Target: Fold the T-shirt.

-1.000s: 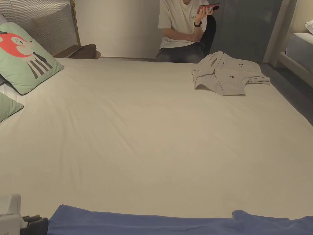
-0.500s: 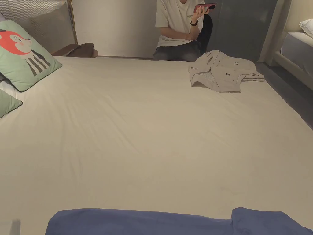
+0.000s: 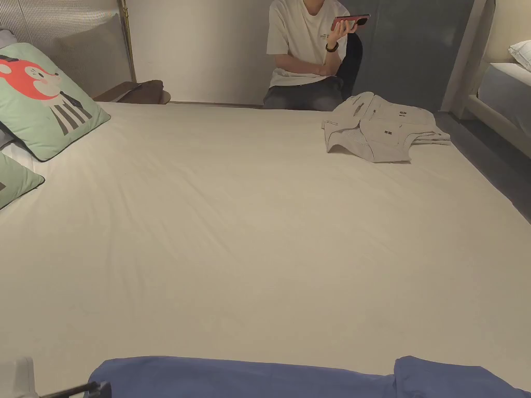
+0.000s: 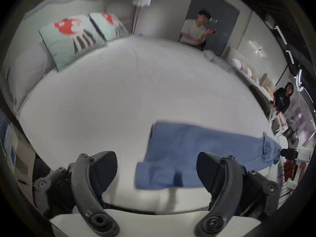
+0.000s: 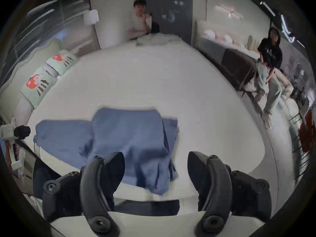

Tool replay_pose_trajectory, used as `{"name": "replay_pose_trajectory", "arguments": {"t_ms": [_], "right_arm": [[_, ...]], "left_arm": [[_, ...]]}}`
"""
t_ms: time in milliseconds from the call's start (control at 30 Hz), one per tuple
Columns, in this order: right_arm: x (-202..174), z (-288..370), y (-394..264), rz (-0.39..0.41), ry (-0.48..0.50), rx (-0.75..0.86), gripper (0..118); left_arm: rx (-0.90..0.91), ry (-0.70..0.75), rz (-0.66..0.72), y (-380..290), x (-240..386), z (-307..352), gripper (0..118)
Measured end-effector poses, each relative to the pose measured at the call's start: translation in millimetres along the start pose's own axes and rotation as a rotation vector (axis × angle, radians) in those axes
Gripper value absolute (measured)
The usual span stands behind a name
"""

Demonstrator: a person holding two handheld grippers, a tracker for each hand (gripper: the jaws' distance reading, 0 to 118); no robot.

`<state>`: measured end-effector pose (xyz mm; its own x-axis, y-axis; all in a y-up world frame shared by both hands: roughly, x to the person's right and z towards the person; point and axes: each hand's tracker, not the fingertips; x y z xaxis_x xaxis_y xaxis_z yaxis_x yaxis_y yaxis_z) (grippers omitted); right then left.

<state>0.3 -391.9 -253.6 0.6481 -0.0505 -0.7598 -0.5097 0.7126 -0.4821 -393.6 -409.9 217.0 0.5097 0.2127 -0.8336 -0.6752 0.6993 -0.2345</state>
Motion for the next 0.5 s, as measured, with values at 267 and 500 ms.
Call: {"name": "replay_pose_trajectory", "arguments": {"t_ms": [267, 500], "right_arm": [[-61.7, 25.1, 47.8, -0.025, -0.038, 0.436, 77], [-110.1, 8.6, 68.2, -0.011, 0.023, 0.510, 0]], "left_arm": [[0.307, -0.052, -0.094, 35.6, 44.9, 24.0, 86], [0.329, -0.077, -0.088, 50.2, 70.6, 18.5, 1]]}}
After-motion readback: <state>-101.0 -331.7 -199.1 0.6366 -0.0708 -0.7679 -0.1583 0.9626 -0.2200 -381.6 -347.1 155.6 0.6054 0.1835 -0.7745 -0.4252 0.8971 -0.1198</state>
